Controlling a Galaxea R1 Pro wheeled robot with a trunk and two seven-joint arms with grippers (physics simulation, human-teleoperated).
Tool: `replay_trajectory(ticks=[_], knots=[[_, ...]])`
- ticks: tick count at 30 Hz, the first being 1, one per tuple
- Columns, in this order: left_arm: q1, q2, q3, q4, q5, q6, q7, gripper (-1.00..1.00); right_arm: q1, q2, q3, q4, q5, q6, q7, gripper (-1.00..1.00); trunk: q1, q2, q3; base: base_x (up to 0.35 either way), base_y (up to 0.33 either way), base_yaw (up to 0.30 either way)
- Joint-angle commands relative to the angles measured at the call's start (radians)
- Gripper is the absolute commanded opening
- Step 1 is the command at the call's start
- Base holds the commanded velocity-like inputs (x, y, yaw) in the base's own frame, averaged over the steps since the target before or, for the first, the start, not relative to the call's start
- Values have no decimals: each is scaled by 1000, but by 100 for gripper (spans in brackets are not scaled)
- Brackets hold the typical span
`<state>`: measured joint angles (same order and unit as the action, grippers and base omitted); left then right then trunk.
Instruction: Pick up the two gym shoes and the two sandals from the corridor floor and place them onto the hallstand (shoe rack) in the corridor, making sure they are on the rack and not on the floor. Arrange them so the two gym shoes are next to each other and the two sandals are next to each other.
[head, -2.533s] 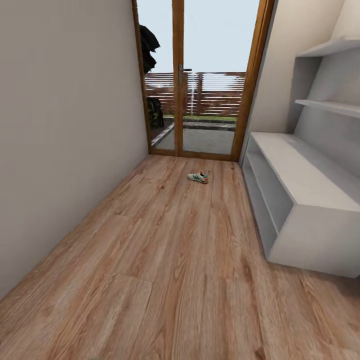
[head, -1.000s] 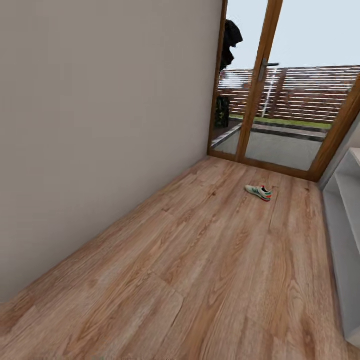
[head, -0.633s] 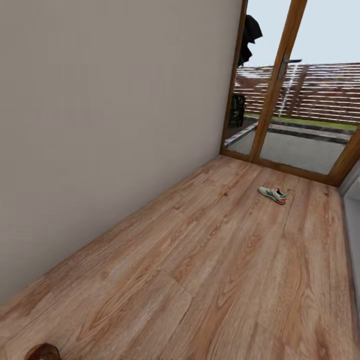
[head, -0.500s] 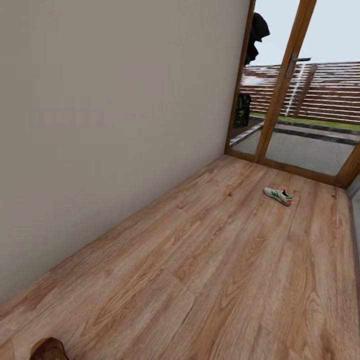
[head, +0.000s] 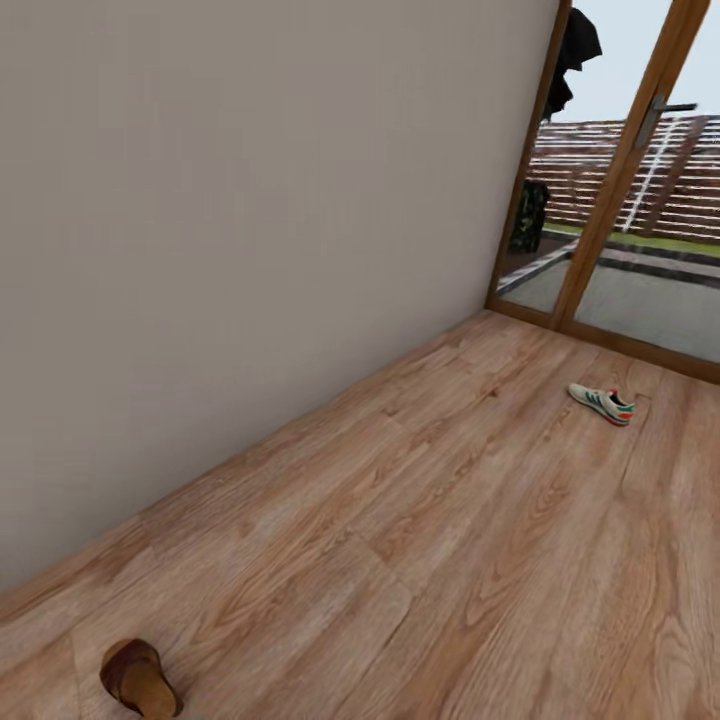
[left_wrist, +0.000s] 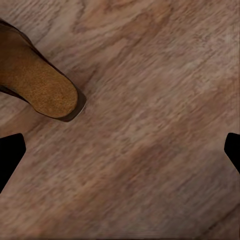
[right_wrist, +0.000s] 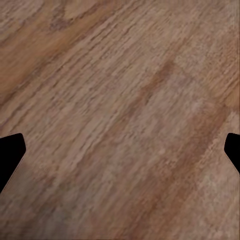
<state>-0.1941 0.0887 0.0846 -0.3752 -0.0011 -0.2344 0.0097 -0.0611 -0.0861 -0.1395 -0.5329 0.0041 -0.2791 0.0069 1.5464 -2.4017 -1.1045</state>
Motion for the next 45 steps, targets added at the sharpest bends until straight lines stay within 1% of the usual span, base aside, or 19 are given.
replay_trajectory(ticks=[1,17,32,36,39,41,42,45], knots=[[-1,0,1,1,0,-3,1,100,0,0,-2,1,0,-3,1,100,0,0,-2,114,-123,229],[-1,-1,1,1,1,-3,1,100,0,1,-2,1,0,-4,1,100,0,0,-18,155,-227,229],[-1,-1,1,1,2,-3,1,100,0,2,-2,1,0,-3,1,100,0,0,-33,15,-270,229],[-1,0,2,1,3,-3,1,100,0,2,-2,1,0,-3,1,100,0,0,-37,0,-157,229],[-1,0,20,1,3,-3,1,100,0,2,-2,1,0,-4,1,100,0,0,-40,0,-32,228],[-1,0,39,1,2,-3,1,100,0,2,-2,1,0,-4,1,100,0,0,-42,0,-13,229],[-1,0,59,1,0,-3,0,100,0,2,-2,1,0,-4,1,100,0,0,-43,0,-5,229],[-1,-1,67,1,0,-3,0,100,0,2,-2,1,0,-4,1,100,0,0,-46,0,-3,229]])
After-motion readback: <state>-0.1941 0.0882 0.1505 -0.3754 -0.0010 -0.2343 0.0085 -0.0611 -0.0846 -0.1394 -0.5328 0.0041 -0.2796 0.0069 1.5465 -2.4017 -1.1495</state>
